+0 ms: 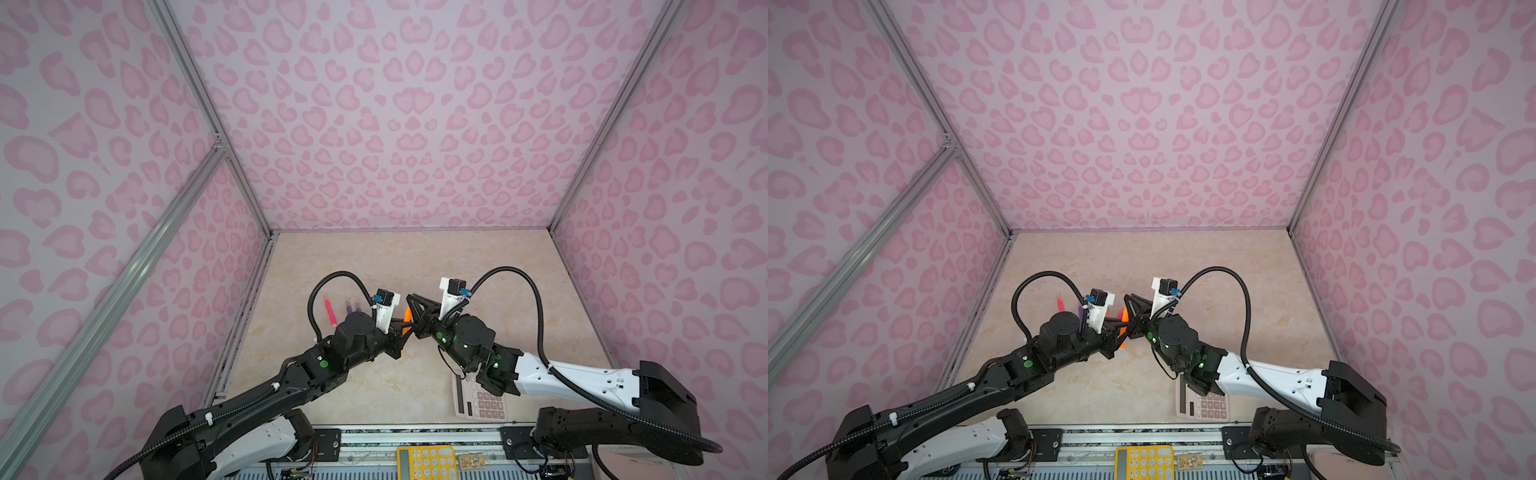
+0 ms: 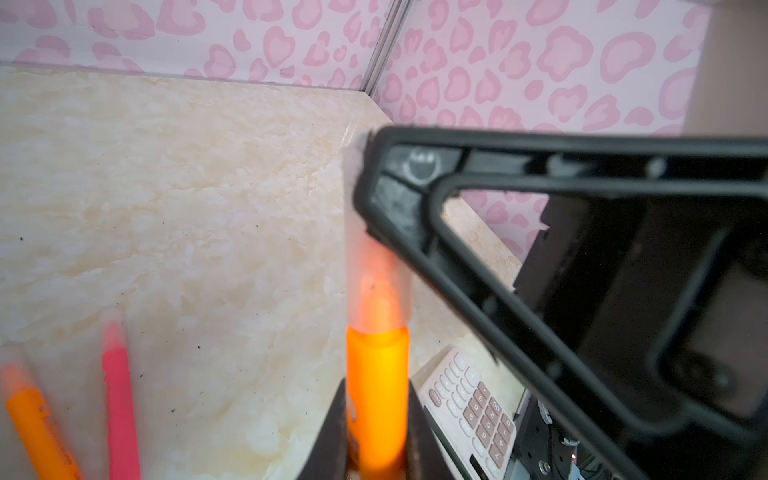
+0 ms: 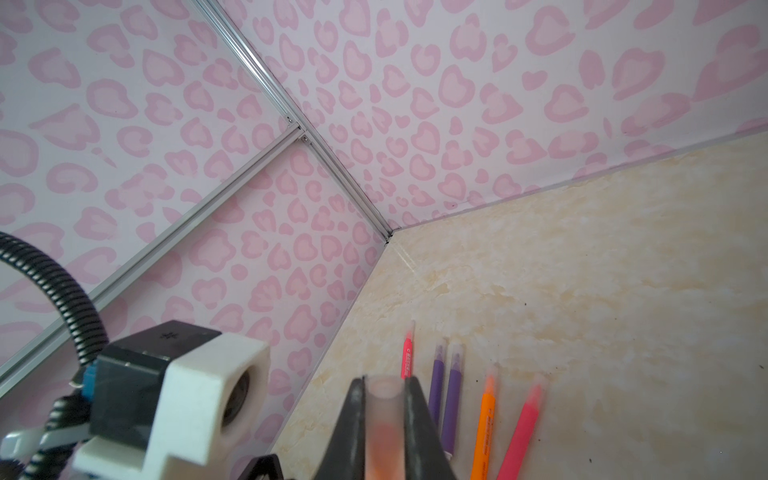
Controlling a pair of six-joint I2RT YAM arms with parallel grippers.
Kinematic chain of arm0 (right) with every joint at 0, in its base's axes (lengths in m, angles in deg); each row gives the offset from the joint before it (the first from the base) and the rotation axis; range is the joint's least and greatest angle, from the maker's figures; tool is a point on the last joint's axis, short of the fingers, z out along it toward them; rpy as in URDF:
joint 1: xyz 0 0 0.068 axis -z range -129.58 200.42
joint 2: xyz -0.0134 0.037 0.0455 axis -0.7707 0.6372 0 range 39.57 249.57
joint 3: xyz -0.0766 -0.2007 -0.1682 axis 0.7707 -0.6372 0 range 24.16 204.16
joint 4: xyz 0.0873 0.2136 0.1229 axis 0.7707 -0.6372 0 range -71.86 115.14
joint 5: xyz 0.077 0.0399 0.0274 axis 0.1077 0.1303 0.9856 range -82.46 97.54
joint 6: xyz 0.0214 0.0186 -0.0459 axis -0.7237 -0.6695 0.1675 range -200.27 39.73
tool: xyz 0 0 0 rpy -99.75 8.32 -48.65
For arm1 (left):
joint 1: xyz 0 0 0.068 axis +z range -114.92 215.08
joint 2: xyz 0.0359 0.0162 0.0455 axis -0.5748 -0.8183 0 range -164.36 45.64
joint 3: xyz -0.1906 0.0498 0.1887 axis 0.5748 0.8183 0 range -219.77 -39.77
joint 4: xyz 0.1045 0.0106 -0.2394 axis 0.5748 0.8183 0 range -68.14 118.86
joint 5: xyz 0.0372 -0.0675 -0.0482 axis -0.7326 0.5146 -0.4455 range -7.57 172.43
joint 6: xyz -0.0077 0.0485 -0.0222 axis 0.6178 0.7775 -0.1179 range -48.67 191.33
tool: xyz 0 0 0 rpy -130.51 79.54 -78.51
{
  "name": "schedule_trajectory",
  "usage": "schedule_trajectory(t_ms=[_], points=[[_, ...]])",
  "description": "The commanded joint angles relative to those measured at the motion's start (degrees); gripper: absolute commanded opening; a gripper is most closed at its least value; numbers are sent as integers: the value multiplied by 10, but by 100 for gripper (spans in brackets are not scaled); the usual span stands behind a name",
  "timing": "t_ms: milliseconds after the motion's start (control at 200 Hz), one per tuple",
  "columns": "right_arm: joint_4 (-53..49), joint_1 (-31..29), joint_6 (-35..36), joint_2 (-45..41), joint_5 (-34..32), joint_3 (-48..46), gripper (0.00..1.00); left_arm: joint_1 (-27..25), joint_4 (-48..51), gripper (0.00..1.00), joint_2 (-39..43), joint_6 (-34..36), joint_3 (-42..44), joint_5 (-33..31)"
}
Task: Insert the pens into the pen caps
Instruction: 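Press the cap down onto the orange marker with the right gripper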
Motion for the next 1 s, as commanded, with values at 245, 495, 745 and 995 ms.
schedule_trajectory(t_ms=[245, 495, 745, 995], points=[[-22, -4, 23, -11, 23, -3, 26, 1, -56, 3, -9, 12, -8, 30], [-37, -3, 34, -25, -10, 1, 53, 1, -55, 3, -20, 13, -12, 35], [-91, 27, 31, -38, 8, 24, 57, -1, -55, 3, -29, 13, -17, 39], [-136, 71, 20, -13, 95, 67, 51, -1, -54, 3, -30, 14, -17, 39]])
